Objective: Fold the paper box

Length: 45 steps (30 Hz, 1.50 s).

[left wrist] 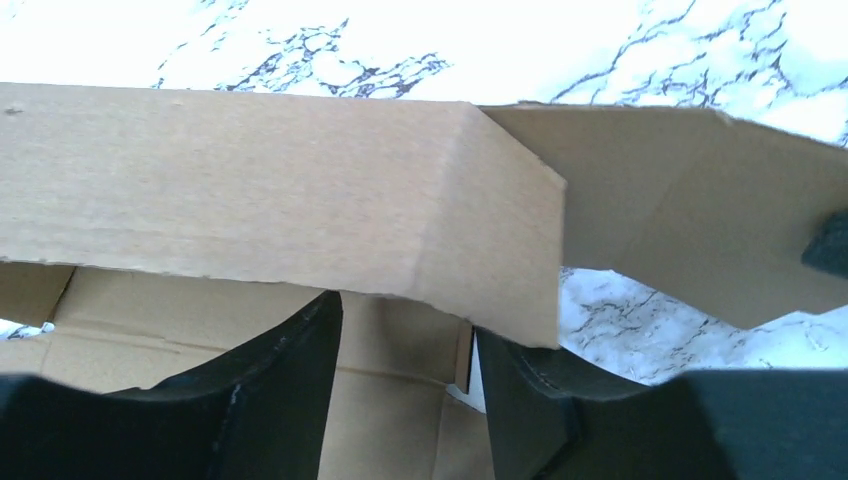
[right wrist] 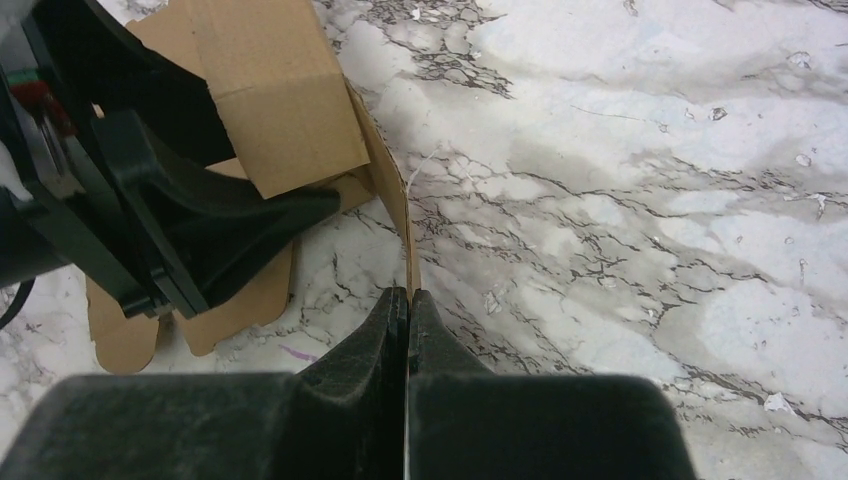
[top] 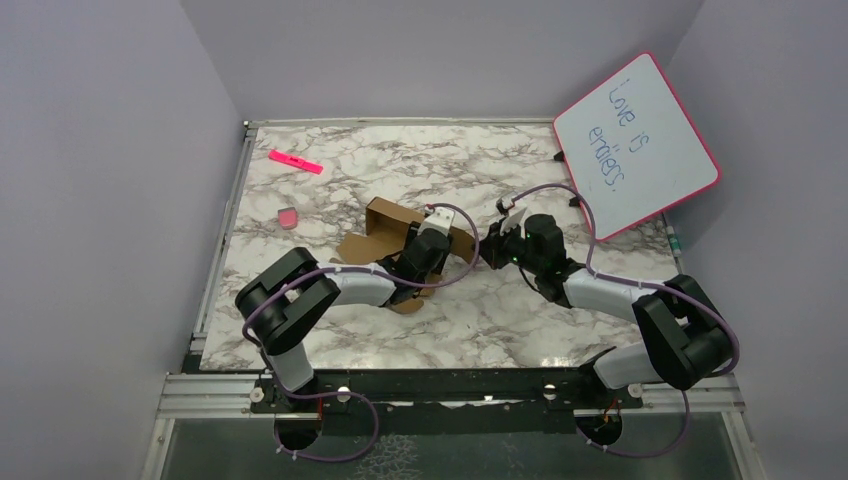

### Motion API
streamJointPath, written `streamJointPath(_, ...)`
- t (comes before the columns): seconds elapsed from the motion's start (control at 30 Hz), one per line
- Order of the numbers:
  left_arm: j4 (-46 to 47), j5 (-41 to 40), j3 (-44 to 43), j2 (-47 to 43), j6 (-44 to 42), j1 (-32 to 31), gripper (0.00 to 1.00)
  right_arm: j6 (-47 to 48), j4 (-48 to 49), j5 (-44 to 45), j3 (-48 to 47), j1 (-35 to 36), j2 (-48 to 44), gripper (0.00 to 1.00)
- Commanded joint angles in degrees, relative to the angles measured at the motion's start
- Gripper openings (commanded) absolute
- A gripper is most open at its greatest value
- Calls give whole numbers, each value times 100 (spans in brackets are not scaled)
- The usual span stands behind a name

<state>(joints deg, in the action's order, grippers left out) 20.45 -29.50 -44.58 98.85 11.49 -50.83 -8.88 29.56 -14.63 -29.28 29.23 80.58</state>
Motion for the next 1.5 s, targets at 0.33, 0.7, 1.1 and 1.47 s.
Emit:
streamJointPath(0.33,520,1393,575,-198,796,567,51,36,496,-545,156,-23,-144,10)
streamJointPath(0.7,746,1679,831,-217,985,652,51,-149,465,-830,22,-97,-493,38)
streamJointPath(1.1,827,1839,985,-312,1091,688,50,-83,105,-265,-107,-404,-128,42)
streamJointPath(1.47,916,1953,1087,-340,1219,684,50,-74,177,-1728,-503,-384,996,38)
